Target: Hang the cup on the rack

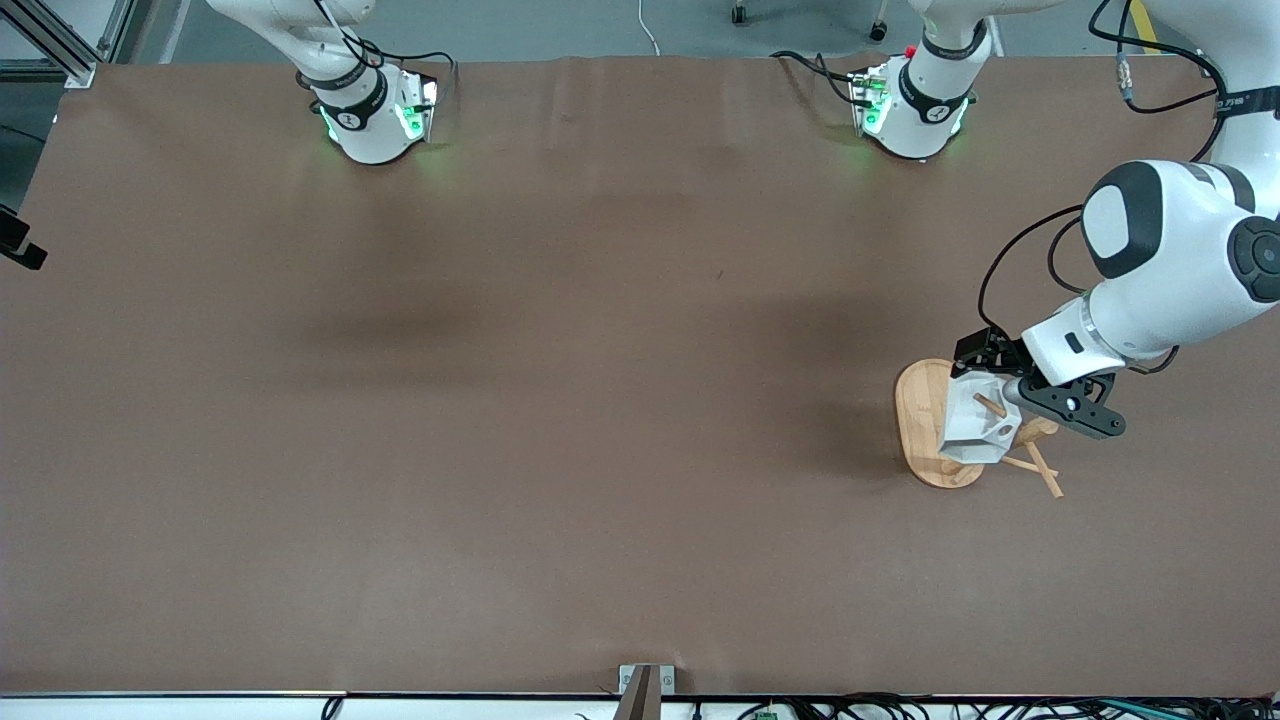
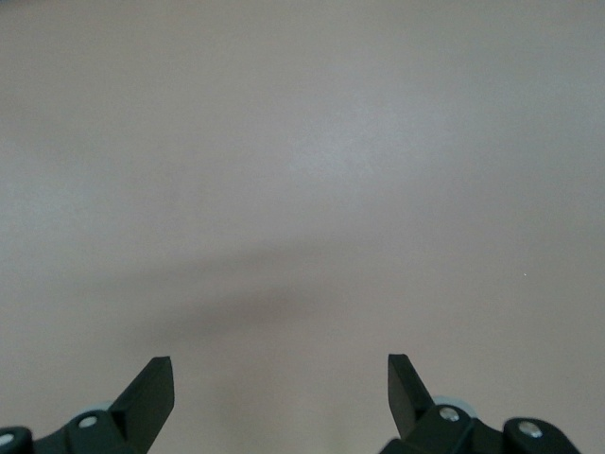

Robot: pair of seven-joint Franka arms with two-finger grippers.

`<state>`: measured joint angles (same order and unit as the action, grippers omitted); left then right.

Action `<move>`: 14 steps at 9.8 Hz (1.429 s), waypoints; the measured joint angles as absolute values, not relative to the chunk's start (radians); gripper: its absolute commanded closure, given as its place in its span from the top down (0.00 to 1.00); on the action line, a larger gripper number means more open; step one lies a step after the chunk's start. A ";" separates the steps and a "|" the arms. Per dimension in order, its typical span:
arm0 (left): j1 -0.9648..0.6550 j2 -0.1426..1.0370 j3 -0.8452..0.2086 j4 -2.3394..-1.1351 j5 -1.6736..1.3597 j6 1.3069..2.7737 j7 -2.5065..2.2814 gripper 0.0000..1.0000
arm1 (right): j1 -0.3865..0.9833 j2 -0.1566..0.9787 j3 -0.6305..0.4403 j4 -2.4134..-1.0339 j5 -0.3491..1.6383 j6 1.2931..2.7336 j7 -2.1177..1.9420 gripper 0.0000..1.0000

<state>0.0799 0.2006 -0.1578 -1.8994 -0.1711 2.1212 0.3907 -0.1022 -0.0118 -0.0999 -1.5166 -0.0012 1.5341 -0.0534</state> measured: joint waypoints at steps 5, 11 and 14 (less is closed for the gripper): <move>0.074 0.150 -0.163 -1.783 -0.174 1.978 0.142 1.00 | -0.107 -0.010 -0.100 -1.517 -0.001 1.534 -0.056 1.00; 0.075 0.047 -0.162 -1.592 -0.055 1.704 -0.087 1.00 | -0.100 -0.010 -0.087 -1.513 -0.002 1.534 -0.030 1.00; 0.100 -0.018 -0.145 -1.549 -0.052 1.633 -0.080 1.00 | -0.096 -0.010 -0.085 -1.512 -0.002 1.534 -0.025 1.00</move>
<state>0.0998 -0.0179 -0.1449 -1.5491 -0.0517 1.6331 -0.0804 -0.0962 -0.0098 -0.0851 -1.5122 -0.0017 1.5342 -0.0245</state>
